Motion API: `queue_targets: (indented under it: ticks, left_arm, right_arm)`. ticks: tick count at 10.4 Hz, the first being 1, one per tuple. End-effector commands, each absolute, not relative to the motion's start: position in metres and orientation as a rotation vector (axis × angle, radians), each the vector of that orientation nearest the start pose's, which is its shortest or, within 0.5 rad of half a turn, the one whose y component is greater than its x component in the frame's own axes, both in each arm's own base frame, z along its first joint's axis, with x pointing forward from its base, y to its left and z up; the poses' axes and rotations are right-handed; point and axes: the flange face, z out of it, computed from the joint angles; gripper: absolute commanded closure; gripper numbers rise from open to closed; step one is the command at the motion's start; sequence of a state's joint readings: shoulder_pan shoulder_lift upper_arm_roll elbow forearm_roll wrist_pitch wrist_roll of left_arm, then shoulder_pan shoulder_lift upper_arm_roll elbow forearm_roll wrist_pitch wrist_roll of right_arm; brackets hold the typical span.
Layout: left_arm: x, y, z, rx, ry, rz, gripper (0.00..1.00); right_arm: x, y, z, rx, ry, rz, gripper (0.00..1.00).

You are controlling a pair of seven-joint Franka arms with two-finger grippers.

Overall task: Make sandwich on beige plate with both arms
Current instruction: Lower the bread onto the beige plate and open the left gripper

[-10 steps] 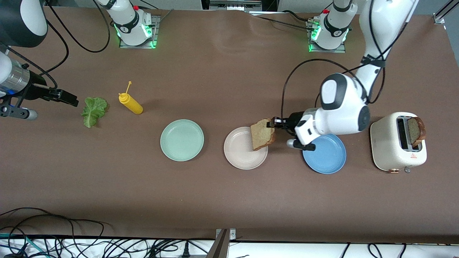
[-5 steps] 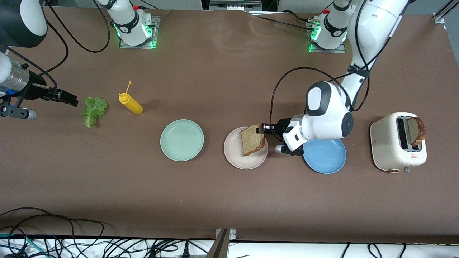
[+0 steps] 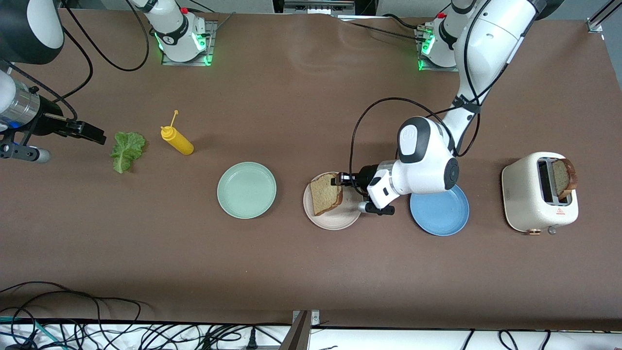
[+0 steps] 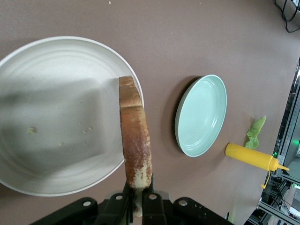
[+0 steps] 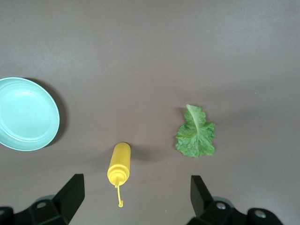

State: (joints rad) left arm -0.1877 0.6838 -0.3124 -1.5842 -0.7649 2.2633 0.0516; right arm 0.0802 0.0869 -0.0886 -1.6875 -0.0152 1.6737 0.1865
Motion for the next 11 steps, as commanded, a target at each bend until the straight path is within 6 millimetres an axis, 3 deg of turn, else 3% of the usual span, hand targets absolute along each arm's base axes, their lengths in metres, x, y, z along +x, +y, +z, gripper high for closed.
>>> queue_targets:
  ticks: [1, 3, 6, 7, 8, 9, 11]
  left_arm:
    - [0.634, -0.329, 0.249, 2.351, 0.084, -0.202, 1.00]
    - [0.634, -0.327, 0.230, 2.349, 0.120, -0.208, 1.00]
    - [0.637, -0.318, 0.225, 2.350, 0.131, -0.207, 1.00]
    - [0.640, -0.312, 0.224, 2.353, 0.137, -0.202, 0.92]
    - [0.642, -0.306, 0.223, 2.359, 0.135, -0.195, 0.75]
    - [0.648, -0.289, 0.219, 2.373, 0.156, -0.183, 0.04]
    - [0.653, -0.268, 0.212, 2.386, 0.198, -0.179, 0.00]
  right_arm:
    - [0.577, -0.005, 0.531, -3.138, 0.314, 0.167, 0.00]
    - [0.577, -0.006, 0.532, -3.140, 0.314, 0.165, 0.00]
    - [0.577, -0.006, 0.531, -3.140, 0.314, 0.165, 0.00]
    - [0.577, -0.006, 0.532, -3.140, 0.314, 0.165, 0.00]
    - [0.577, -0.005, 0.531, -3.138, 0.314, 0.165, 0.00]
    - [0.577, -0.006, 0.531, -3.140, 0.314, 0.167, 0.00]
    - [0.577, -0.005, 0.531, -3.138, 0.314, 0.165, 0.00]
